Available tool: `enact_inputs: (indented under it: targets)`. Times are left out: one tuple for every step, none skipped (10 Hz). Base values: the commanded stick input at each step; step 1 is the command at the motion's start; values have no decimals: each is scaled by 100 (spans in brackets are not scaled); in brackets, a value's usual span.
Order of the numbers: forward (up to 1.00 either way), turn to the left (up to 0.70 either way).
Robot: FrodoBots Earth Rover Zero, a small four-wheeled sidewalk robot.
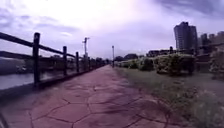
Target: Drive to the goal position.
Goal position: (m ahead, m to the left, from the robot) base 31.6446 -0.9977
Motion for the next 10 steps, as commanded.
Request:
enact_inputs:
  targets:
    - [100, 3]
    - [100, 18]
    - [100, 22]
    - [100, 11]
    - [100, 0]
    - [100, 0]
    - [100, 0]
    - [100, 0]
    - [100, 0]
    - [100, 3]
